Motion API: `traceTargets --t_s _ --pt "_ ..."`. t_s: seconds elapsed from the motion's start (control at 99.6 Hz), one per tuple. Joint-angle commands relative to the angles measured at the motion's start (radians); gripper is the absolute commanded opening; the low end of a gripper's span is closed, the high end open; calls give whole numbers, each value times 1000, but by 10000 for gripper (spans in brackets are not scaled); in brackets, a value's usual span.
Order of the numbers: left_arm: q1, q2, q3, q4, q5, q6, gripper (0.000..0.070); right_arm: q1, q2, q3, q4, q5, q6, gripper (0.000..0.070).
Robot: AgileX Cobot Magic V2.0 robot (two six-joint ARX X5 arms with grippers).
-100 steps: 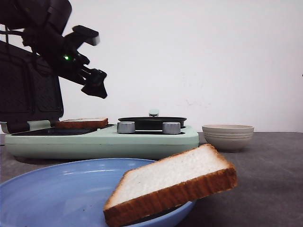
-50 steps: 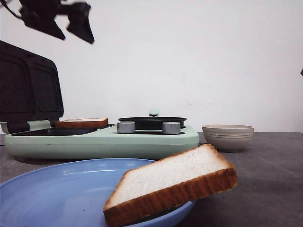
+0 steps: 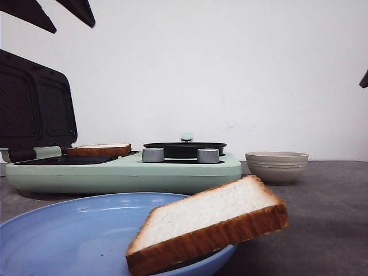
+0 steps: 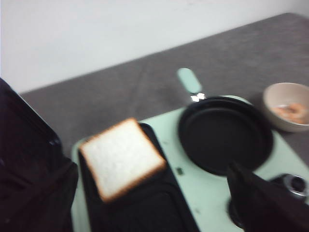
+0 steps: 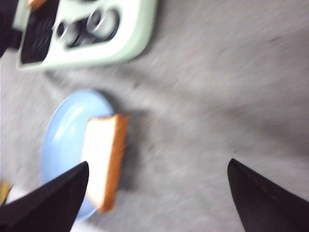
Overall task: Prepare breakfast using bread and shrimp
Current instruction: 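Open the left gripper and raise it away from the press, then grasp the remaining bread slice on the blue plate with the right gripper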
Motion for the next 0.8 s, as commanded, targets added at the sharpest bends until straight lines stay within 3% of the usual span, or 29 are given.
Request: traceTargets --t_s 0.0,0.171,0.391,0.793 --pt "8 -12 14 -16 59 -30 551 46 23 -5 24 -6 28 577" --pt "39 -99 -44 -5 145 -85 552 193 95 -48 132 5 93 577" --pt "58 -266 -217 16 145 -110 552 365 207 -96 325 67 204 577" --pt "58 -584 -484 55 106 -160 553 556 465 -96 544 107 258 577"
